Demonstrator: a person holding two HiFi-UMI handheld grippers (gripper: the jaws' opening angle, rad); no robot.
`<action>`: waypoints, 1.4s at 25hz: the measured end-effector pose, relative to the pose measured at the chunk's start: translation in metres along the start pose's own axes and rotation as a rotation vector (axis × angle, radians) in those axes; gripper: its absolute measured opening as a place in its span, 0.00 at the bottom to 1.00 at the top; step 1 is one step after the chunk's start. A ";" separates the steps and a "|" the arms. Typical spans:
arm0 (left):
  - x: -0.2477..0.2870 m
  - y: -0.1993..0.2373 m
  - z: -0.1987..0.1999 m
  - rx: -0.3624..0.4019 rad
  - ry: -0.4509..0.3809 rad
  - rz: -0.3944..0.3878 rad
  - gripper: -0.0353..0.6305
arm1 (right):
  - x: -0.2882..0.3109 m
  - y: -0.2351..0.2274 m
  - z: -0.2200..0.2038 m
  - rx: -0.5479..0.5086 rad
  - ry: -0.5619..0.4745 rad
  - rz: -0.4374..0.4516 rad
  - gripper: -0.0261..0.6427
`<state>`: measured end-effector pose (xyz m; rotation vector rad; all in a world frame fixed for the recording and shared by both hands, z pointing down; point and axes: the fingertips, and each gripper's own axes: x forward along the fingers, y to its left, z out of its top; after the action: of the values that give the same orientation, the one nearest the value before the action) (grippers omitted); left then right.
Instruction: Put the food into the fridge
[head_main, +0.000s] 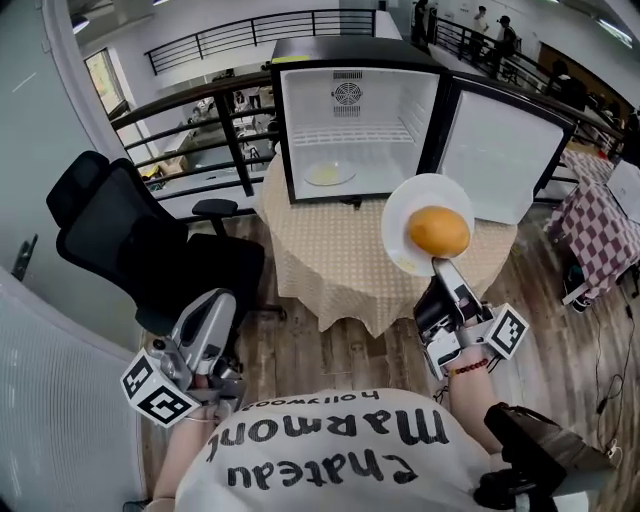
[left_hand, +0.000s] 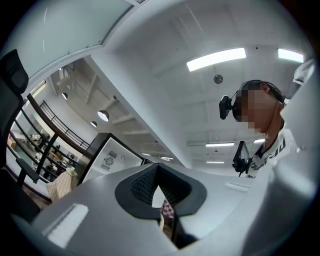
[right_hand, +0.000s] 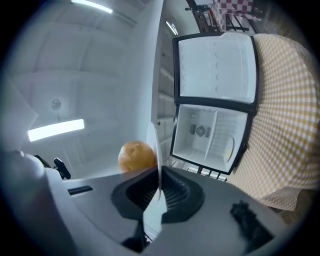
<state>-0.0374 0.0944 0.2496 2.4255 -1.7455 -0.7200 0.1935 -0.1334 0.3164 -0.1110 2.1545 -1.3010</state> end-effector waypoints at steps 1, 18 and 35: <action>0.005 0.003 -0.001 -0.001 0.004 -0.001 0.06 | 0.004 -0.006 0.003 0.011 -0.002 -0.006 0.07; 0.037 0.071 -0.035 -0.030 0.074 0.019 0.06 | 0.040 -0.078 0.007 -0.024 0.055 -0.148 0.07; 0.164 0.229 -0.030 -0.014 0.141 -0.126 0.06 | 0.142 -0.194 0.059 0.067 -0.095 -0.361 0.07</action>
<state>-0.1858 -0.1423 0.2950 2.5274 -1.5437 -0.5546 0.0652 -0.3313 0.3919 -0.5449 2.0696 -1.5307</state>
